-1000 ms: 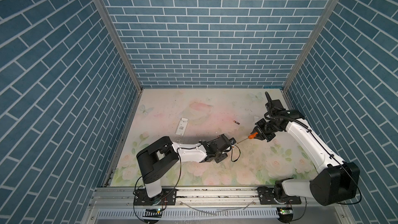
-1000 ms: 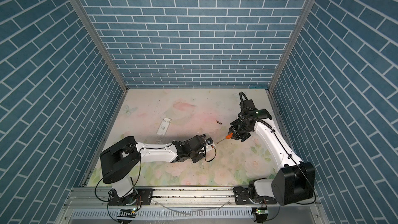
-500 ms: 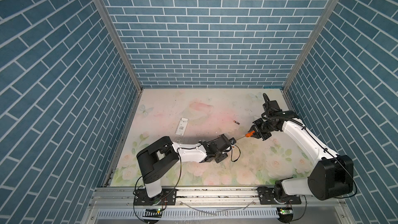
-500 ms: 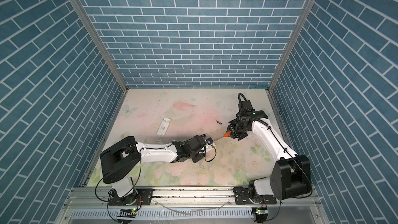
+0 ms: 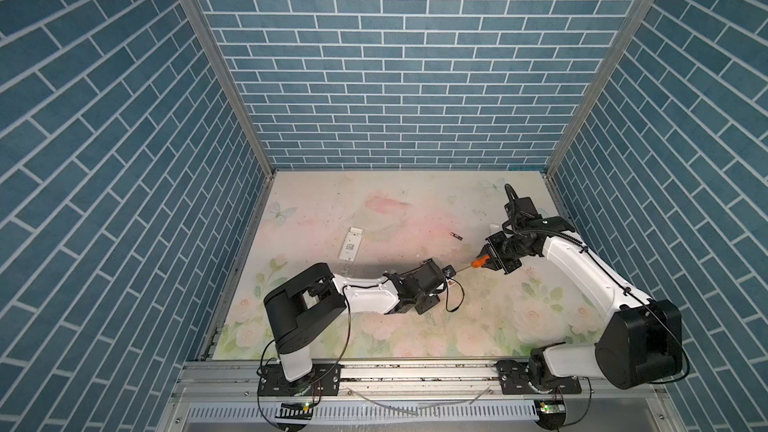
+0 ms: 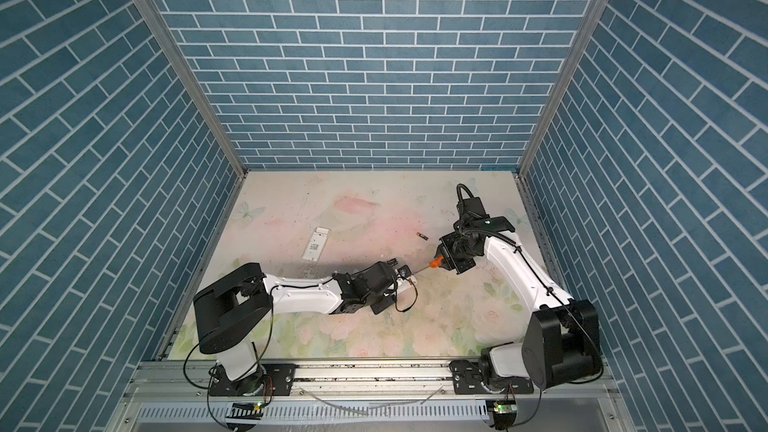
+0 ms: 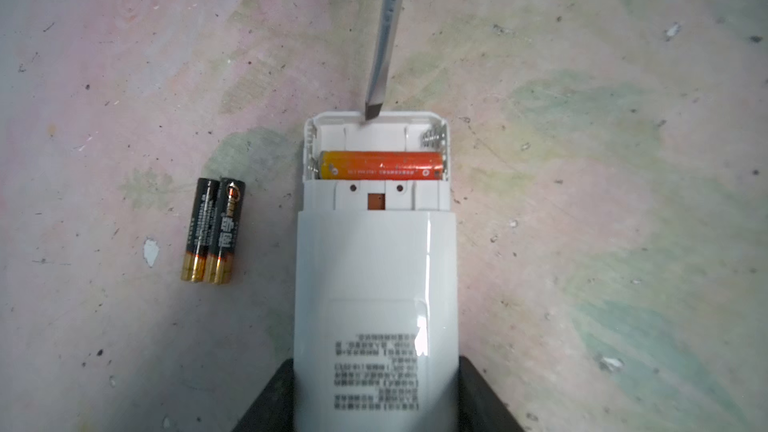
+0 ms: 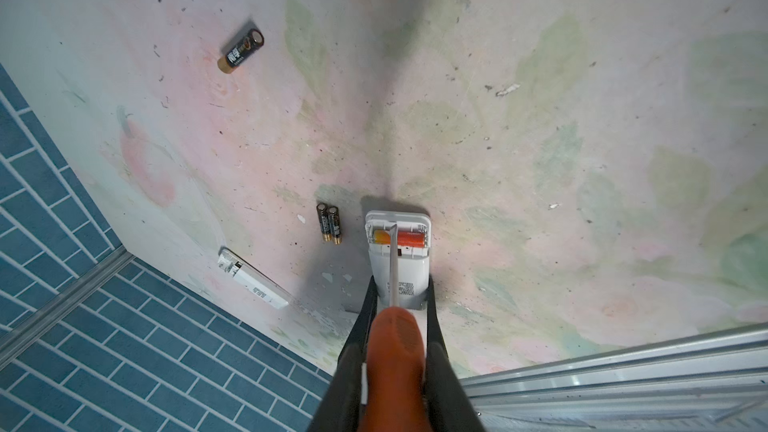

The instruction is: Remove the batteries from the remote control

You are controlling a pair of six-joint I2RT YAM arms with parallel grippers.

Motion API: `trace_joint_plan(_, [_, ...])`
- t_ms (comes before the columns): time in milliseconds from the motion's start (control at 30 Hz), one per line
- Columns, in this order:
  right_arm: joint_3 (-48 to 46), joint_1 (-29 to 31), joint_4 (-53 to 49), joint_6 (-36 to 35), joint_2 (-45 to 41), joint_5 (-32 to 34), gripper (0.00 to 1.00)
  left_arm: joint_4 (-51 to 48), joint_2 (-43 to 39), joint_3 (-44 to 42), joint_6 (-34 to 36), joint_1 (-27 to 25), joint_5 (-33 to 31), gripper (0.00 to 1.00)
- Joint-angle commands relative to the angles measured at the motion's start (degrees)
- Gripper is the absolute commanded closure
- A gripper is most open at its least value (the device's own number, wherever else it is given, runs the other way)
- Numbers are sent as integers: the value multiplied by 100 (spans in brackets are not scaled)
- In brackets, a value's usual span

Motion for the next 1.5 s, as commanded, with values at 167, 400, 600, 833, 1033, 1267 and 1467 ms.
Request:
trace_joint_plan(167, [-275, 102, 23, 371, -201, -9, 100, -314, 208, -259, -38, 2, -144, 79])
trace_joint_plan(400, [-592, 124, 453, 602, -189, -87, 100, -204, 118, -367, -89, -5, -230, 79])
trace_joint_plan(600, [-754, 124, 750, 820, -141, -269, 100, -55, 147, -387, -84, -41, -302, 80])
trace_joint_plan(833, [-799, 116, 782, 968, -51, -488, 100, -110, 300, -255, 60, -52, -101, 80])
trace_joint_plan(1033, [-466, 107, 639, 975, 205, -610, 100, -223, 328, -315, 147, -45, 75, 79])
trace_joint_plan(1267, [-285, 102, 636, 990, 352, -672, 100, -33, 305, -393, 184, -46, 76, 80])
trace_joint_plan(1467, [-373, 107, 716, 1085, 395, -784, 100, 60, 309, -414, 199, -67, 84, 80])
